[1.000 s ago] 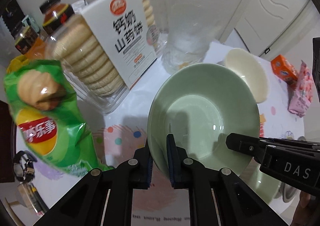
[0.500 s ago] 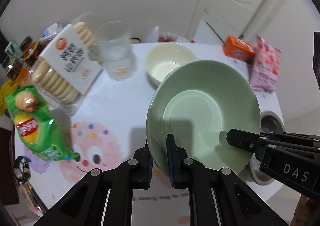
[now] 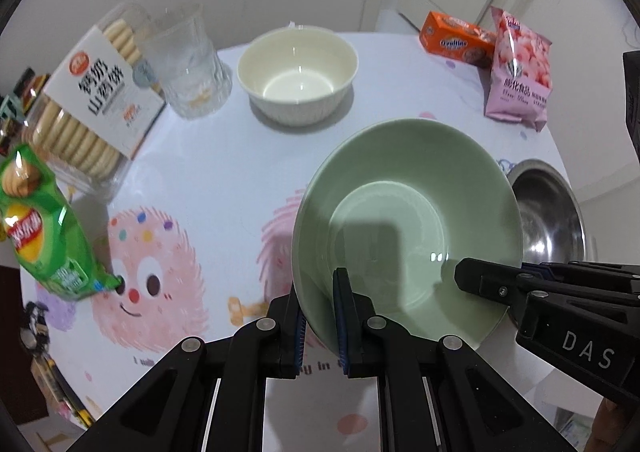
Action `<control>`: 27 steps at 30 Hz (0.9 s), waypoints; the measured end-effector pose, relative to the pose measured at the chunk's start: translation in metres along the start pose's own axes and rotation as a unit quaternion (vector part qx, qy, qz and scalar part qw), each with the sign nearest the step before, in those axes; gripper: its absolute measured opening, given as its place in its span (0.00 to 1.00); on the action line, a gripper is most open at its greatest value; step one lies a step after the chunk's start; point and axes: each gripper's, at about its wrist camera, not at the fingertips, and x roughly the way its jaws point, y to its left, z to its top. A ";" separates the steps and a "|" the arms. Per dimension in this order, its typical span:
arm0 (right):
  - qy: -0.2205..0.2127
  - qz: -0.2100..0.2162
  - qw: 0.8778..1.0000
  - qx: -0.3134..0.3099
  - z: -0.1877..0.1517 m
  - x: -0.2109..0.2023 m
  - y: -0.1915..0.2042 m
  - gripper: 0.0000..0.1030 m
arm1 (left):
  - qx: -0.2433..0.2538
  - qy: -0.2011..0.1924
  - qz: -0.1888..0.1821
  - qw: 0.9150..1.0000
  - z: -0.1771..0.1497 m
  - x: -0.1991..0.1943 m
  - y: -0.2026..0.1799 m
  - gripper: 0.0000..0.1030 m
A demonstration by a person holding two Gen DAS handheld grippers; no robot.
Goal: Organize plates and bowls
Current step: 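Lift that green bowl with both grippers and carry it over the first green bowl, then lower the green bowl into the first green bowl and open both grippers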
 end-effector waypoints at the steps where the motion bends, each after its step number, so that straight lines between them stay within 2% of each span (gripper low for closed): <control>1: 0.003 -0.002 1.000 -0.003 -0.001 0.002 0.000 0.13 | 0.001 -0.003 0.002 1.000 -0.002 0.001 0.000 0.12; 27: 0.038 -0.016 0.999 0.000 -0.006 0.017 0.000 0.13 | -0.008 0.018 0.004 1.000 -0.012 0.011 -0.003 0.12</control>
